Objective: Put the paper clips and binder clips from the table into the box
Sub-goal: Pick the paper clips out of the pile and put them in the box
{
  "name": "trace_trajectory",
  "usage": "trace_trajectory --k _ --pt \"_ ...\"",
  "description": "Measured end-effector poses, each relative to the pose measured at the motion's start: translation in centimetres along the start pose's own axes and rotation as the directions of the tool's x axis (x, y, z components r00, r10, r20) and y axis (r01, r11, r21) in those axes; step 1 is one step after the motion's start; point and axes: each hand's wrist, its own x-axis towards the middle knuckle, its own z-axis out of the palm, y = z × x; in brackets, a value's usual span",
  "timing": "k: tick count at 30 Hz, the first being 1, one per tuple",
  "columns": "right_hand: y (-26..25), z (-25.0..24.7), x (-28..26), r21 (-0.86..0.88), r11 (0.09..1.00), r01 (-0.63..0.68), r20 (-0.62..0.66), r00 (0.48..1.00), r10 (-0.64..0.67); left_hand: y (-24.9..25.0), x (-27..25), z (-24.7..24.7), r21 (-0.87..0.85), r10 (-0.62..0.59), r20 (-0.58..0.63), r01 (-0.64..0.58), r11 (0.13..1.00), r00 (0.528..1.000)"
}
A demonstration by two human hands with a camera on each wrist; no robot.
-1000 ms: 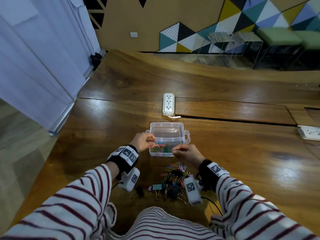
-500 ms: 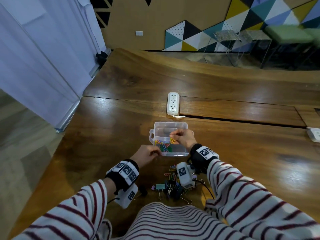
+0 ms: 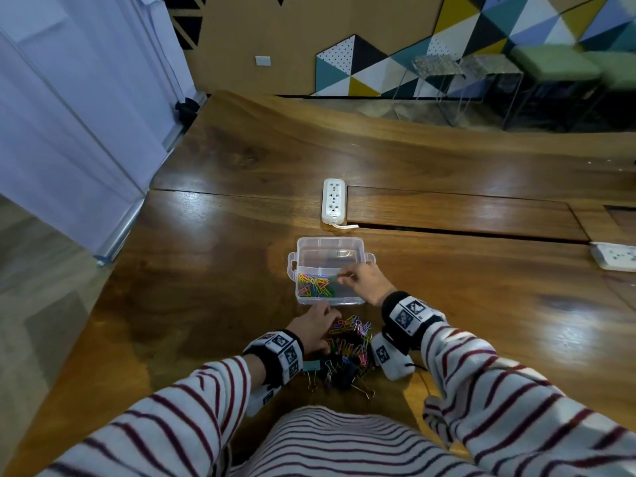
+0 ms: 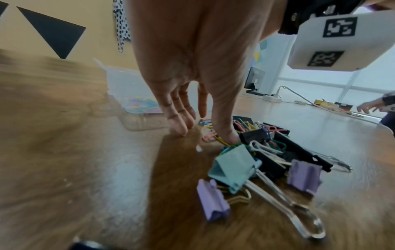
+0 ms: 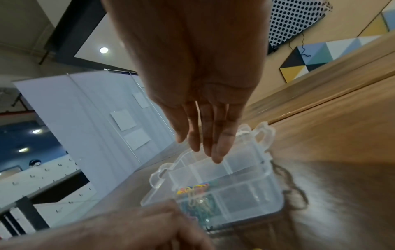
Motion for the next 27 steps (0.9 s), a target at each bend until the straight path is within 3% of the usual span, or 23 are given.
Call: trace_trajectory --k 6,13,19,23,27 --pt "2.9 0.6 -2.0 -0.164 0.986 -0.041 0.065 0.997 0.052 0.3 0.6 -0.1 -0.018 -0.003 0.001 0.003 1.000 1.000" --pt "1.7 3.1 -3.5 -0.501 0.845 0.188 0.137 0.981 -0.138 0.2 0.3 0.0 -0.027 -0.024 0.026 0.024 0.999 0.999" --pt "2.0 4.6 -3.7 -0.557 0.799 0.227 0.192 0.971 -0.142 -0.9 -0.7 -0.7 -0.072 -0.023 0.019 0.024 0.997 1.000" --pt "2.5 5.0 -3.7 -0.519 0.830 0.206 0.179 0.975 -0.129 -2.2 -1.4 -2.0 -0.285 -0.097 -0.054 0.077 0.955 0.994" --pt "3.0 4.6 -3.7 -0.422 0.885 0.196 0.134 0.979 -0.153 -2.9 -2.0 -3.9 -0.392 -0.095 -0.164 0.023 0.919 0.982"
